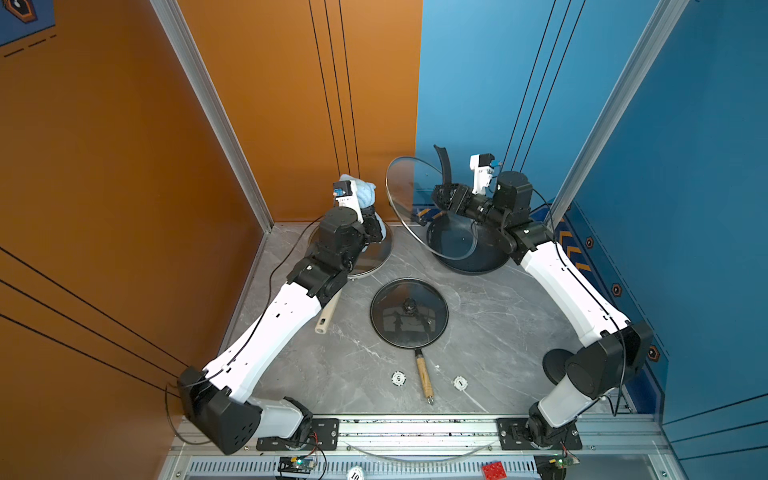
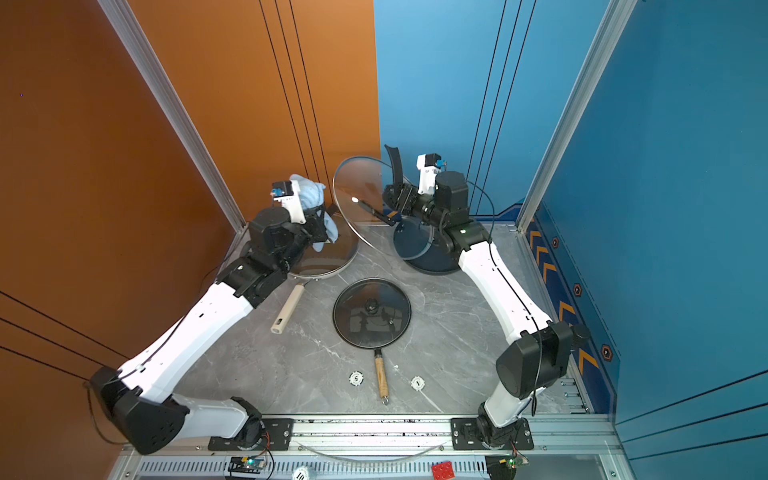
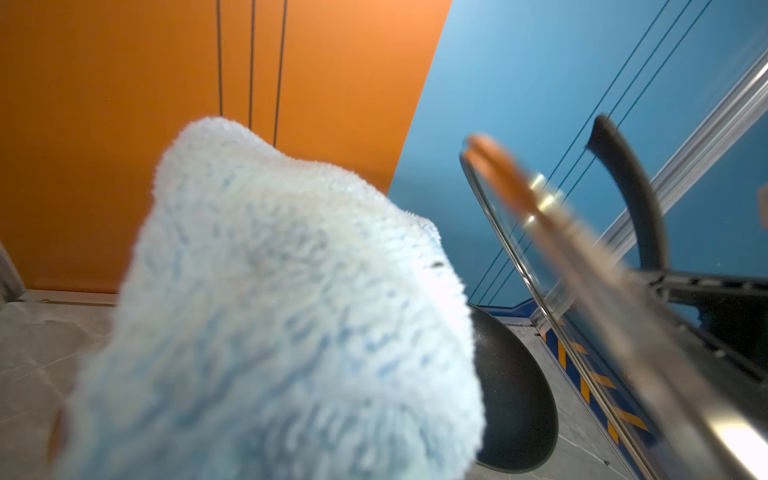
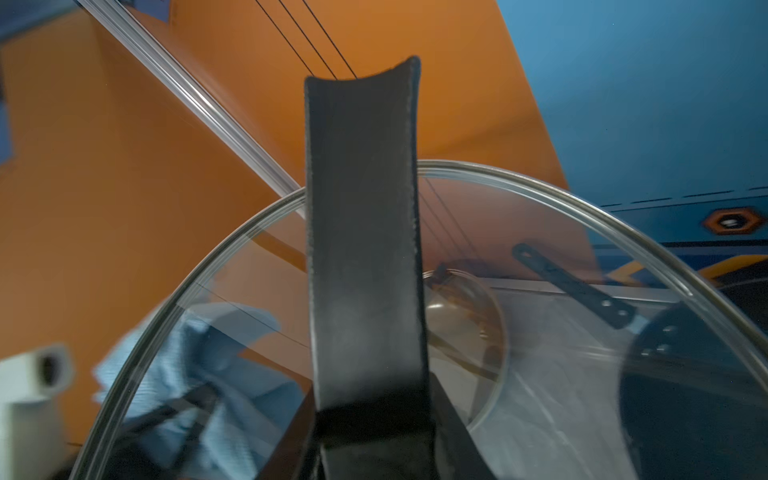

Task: Wipe the pot lid with a cloth
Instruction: Wipe the pot lid.

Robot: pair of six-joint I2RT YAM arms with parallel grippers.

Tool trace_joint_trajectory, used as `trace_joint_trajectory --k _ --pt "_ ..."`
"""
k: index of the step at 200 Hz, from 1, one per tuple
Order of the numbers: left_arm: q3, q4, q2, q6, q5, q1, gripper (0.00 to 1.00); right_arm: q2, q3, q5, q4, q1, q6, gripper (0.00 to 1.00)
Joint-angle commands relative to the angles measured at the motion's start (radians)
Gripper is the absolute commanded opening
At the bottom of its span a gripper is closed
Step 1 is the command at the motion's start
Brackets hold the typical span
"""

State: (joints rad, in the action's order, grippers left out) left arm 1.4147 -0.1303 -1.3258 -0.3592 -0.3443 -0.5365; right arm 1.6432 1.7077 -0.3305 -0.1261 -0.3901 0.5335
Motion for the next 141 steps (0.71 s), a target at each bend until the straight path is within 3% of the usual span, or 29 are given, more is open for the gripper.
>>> trace_joint_trajectory --k 1,28,74,108,141 --pt "-0.016 -0.152 0.033 0.029 -0.069 0.004 0.22 -0.052 -0.044 0.350 0.035 -0.042 -0.347 0.09" --pt "0.025 -0.217 0.034 0.042 0.048 -0.002 0.24 -0.024 -0.061 0.475 0.130 -0.073 -0.405 0.08" --pt "0.084 -0.186 -0.082 0.155 0.337 -0.119 0.26 0.084 0.025 0.652 0.210 -0.066 -0.141 0.07" --pt "0.168 -0.162 -0.233 0.124 0.507 -0.178 0.27 0.107 0.029 0.701 0.261 -0.070 -0.053 0.07" --pt "0.167 -0.090 -0.329 0.002 0.586 -0.141 0.26 0.088 0.035 0.701 0.207 -0.049 0.007 0.08"
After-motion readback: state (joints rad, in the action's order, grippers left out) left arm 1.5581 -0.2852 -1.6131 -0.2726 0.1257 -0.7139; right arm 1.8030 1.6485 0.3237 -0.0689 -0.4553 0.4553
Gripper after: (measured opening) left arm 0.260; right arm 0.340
